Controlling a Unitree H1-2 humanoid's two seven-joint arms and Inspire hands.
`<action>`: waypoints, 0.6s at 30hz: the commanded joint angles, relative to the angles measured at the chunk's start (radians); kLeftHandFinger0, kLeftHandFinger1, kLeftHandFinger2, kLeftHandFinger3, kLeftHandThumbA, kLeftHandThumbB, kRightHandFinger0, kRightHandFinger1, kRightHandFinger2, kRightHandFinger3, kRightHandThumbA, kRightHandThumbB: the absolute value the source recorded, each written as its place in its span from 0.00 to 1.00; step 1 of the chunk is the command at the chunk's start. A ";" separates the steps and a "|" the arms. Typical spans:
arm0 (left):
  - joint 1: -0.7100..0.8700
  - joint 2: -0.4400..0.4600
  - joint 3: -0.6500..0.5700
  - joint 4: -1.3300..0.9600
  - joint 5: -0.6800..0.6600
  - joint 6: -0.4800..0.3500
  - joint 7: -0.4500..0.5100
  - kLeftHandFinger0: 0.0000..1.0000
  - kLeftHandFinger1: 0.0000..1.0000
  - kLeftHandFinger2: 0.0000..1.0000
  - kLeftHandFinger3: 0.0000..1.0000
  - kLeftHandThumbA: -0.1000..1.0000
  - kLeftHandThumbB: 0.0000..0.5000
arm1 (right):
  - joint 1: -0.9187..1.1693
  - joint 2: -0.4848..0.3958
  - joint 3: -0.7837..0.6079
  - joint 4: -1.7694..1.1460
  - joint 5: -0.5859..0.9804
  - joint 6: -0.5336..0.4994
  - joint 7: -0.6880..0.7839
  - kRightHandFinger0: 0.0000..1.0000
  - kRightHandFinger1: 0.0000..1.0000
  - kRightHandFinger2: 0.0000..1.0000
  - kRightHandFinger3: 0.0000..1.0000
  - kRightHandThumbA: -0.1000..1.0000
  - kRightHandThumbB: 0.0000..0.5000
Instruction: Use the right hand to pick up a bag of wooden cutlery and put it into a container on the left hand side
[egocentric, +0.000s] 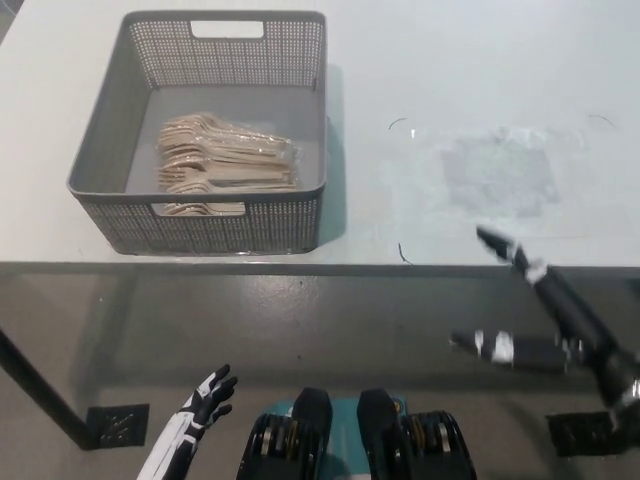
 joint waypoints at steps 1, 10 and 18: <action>-0.014 0.031 0.014 -0.027 -0.055 0.009 -0.044 1.00 1.00 1.00 1.00 1.00 0.30 | 0.094 0.089 -0.097 -0.060 0.469 -0.030 0.072 1.00 1.00 1.00 1.00 1.00 0.57; -0.030 0.027 0.026 -0.005 -0.055 -0.008 -0.029 1.00 1.00 1.00 1.00 1.00 0.25 | 0.134 0.214 -0.201 0.151 0.658 0.074 0.132 1.00 1.00 1.00 1.00 1.00 0.74; -0.016 0.019 0.034 0.002 -0.062 -0.001 -0.020 1.00 1.00 1.00 1.00 1.00 0.25 | 0.179 0.295 -0.218 0.250 0.627 0.035 0.136 1.00 1.00 1.00 1.00 1.00 0.64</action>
